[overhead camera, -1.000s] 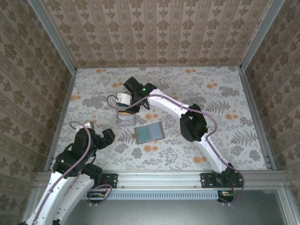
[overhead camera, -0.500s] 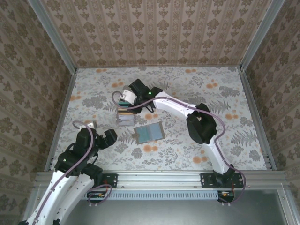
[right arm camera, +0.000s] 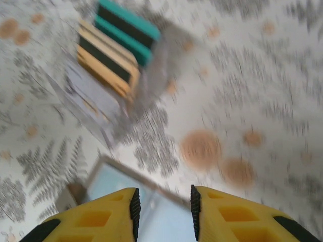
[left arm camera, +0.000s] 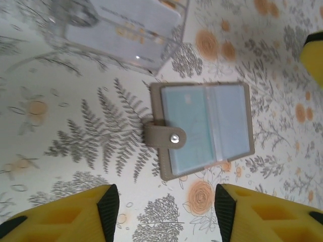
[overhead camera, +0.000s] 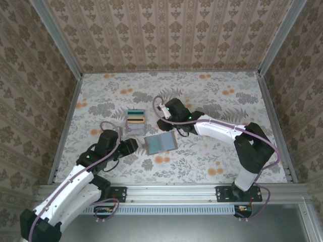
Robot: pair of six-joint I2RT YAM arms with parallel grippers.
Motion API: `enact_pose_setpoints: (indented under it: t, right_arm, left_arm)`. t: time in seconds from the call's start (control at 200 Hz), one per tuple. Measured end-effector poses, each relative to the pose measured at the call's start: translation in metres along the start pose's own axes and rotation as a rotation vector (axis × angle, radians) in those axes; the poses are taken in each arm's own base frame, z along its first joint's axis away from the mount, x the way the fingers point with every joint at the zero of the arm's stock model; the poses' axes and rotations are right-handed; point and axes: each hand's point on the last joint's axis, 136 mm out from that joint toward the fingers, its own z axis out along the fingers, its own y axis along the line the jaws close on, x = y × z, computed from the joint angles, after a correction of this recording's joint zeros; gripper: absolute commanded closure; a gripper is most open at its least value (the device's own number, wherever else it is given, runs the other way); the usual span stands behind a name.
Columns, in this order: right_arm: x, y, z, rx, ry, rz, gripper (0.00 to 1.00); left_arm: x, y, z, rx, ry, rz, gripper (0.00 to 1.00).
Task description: Take the credit cards out of the card holder
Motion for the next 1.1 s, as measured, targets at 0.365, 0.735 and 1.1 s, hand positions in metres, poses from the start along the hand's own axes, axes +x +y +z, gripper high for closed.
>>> enact_pose_setpoints:
  t: [0.365, 0.735, 1.1]
  right_arm:
    - [0.116, -0.038, 0.009, 0.094, 0.168, 0.291, 0.66]
    - [0.106, -0.032, 0.013, 0.047, 0.107, 0.39, 0.71]
    - [0.116, -0.024, 0.015, 0.026, 0.122, 0.41, 0.75]
  left_arm:
    - [0.025, -0.013, 0.052, -0.032, 0.128, 0.06, 0.6]
    - [0.029, -0.01, 0.08, -0.065, 0.169, 0.053, 0.65]
    - [0.036, -0.009, 0.093, -0.061, 0.208, 0.049, 0.73]
